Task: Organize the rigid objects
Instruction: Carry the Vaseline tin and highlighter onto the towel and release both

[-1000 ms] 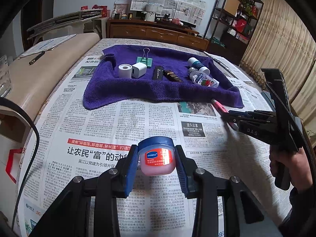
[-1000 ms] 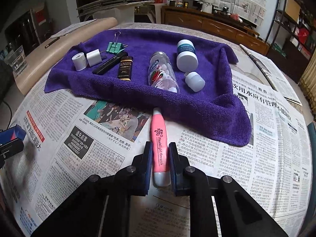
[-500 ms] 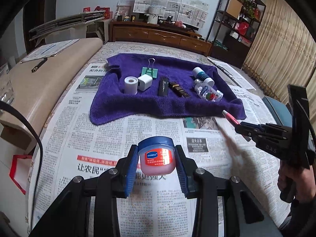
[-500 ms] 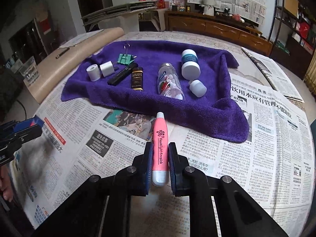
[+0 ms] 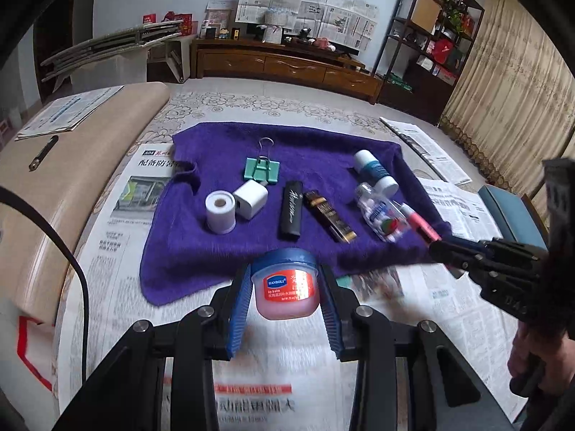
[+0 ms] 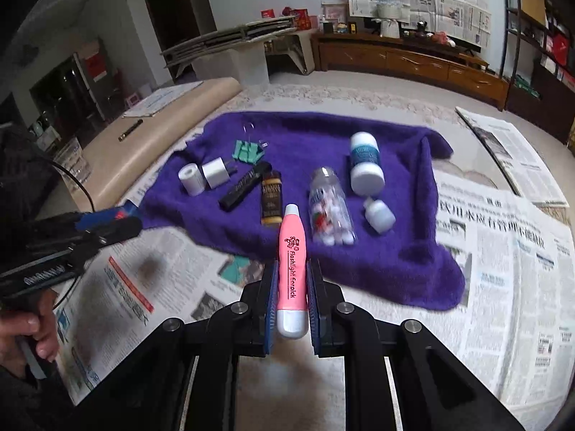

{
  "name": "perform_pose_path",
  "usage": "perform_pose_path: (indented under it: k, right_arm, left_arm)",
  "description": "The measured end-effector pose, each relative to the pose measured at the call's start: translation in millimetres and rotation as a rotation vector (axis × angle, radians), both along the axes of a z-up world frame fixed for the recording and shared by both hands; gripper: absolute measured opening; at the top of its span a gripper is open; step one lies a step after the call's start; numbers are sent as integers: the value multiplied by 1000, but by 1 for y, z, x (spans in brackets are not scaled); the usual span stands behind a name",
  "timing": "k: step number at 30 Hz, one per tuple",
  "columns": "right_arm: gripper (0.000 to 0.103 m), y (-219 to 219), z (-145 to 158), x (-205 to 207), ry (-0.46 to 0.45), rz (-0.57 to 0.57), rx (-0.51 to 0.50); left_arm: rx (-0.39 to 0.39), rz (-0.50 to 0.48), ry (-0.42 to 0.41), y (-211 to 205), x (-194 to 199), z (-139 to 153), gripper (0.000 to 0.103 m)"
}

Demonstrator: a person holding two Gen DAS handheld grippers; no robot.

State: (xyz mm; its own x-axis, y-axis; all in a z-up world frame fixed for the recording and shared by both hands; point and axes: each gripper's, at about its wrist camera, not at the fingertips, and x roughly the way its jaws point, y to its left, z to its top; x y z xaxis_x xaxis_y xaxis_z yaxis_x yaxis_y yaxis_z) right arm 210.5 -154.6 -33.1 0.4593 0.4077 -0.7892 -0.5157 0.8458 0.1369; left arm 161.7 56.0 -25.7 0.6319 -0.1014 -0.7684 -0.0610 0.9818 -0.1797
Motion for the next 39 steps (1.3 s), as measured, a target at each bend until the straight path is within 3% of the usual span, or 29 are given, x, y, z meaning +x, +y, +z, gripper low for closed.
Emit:
perform_pose_path:
  k: [7,13,30,39]
  right_arm:
    - [15,32,1,46,19,18,-23]
    - [15,58,-16,77,78,35,-66]
    - [15,75,-52,99,121,50,-181]
    - [15,82,-58,98,81,95,-224]
  left_arm:
    - [1,15,21,10,39,-11,35]
    - [6,15,46,17,66,-23,35]
    - [79,-20,162,16,98,-52,35]
    - [127,-59,189,12,103,-57,36]
